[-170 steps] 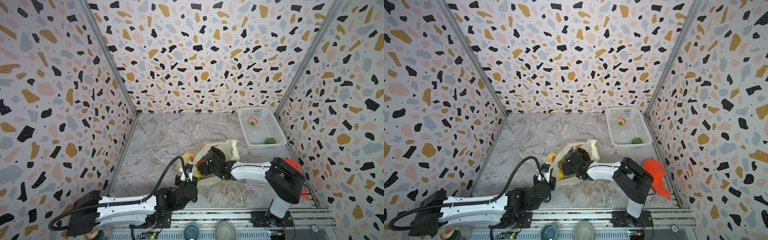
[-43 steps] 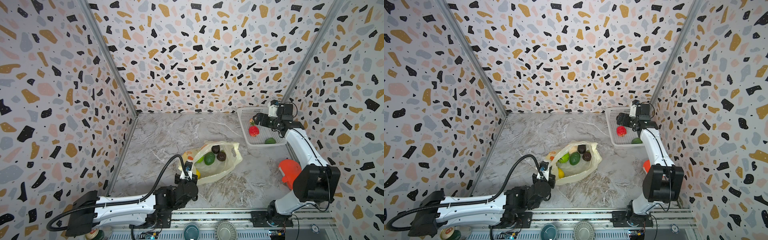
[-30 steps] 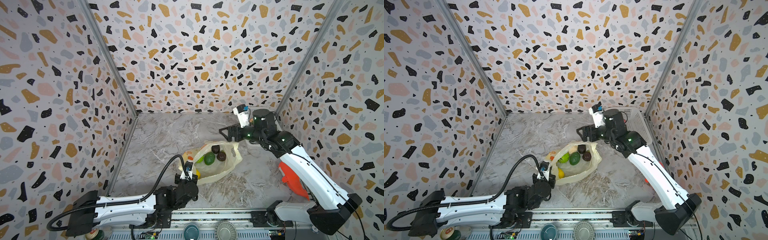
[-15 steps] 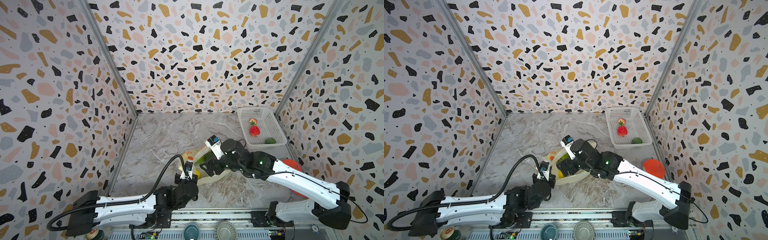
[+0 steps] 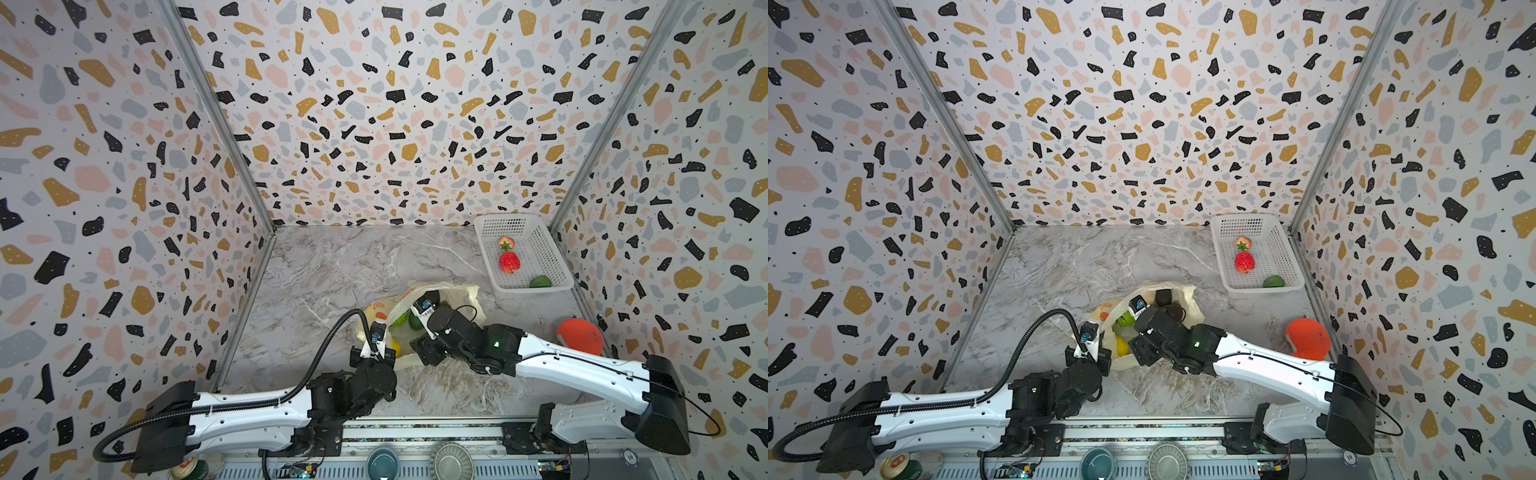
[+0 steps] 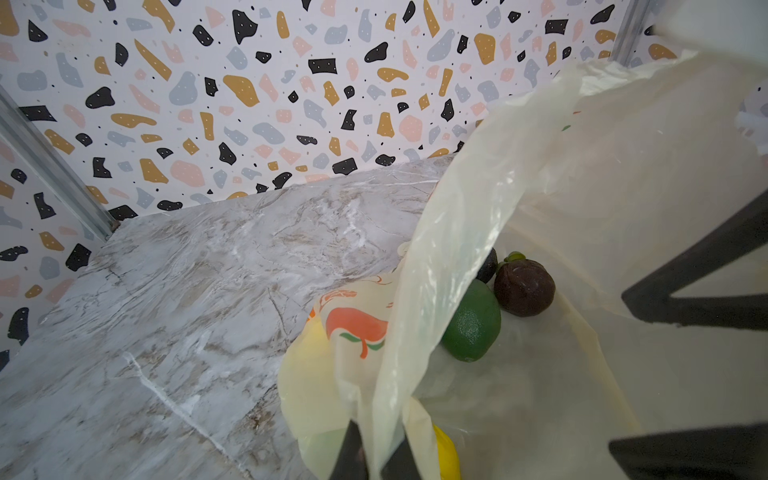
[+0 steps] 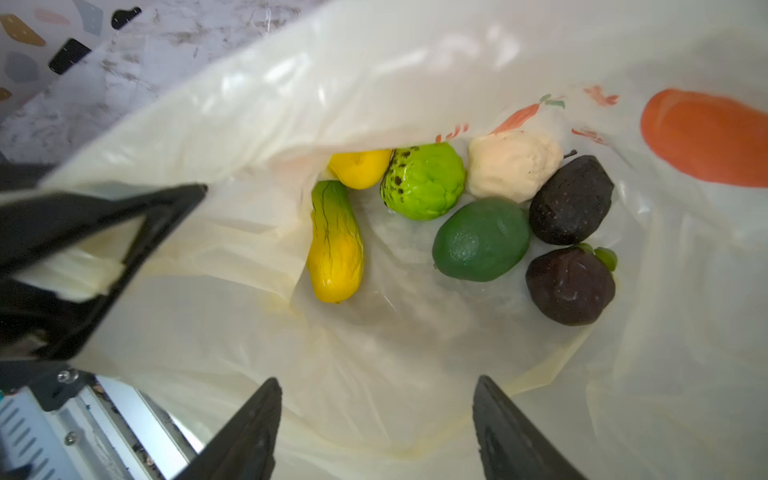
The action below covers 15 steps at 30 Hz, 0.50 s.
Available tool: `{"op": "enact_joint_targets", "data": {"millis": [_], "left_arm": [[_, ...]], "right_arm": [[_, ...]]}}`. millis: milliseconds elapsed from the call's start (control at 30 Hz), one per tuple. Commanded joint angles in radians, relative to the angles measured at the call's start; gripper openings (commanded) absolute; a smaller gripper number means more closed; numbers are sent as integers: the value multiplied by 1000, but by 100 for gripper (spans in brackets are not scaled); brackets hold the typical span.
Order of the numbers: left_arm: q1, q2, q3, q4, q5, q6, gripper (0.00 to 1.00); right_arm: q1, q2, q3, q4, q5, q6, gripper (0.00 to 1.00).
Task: Untie the knot of the plastic bag and take out the fruit
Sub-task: 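Move the empty right gripper back into the bag opening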
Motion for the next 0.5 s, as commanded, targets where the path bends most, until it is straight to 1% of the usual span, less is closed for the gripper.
{"op": "enact_joint_targets", "data": {"millis": [0,133,367,467], "left_arm": [[2,0,34,27,-20,3,0],[2,7,42,33,-20,8,0],[2,3,46,33,-19,15,0],[2,6,34,33,-2,8,0]], "right_arm": [[9,-2,-32,36,50,29,74],[10,20,-74,48,29,50,74],[10,80,-131,41,-68,78,74],[9,100,-141,45,-87,81,74]]}}
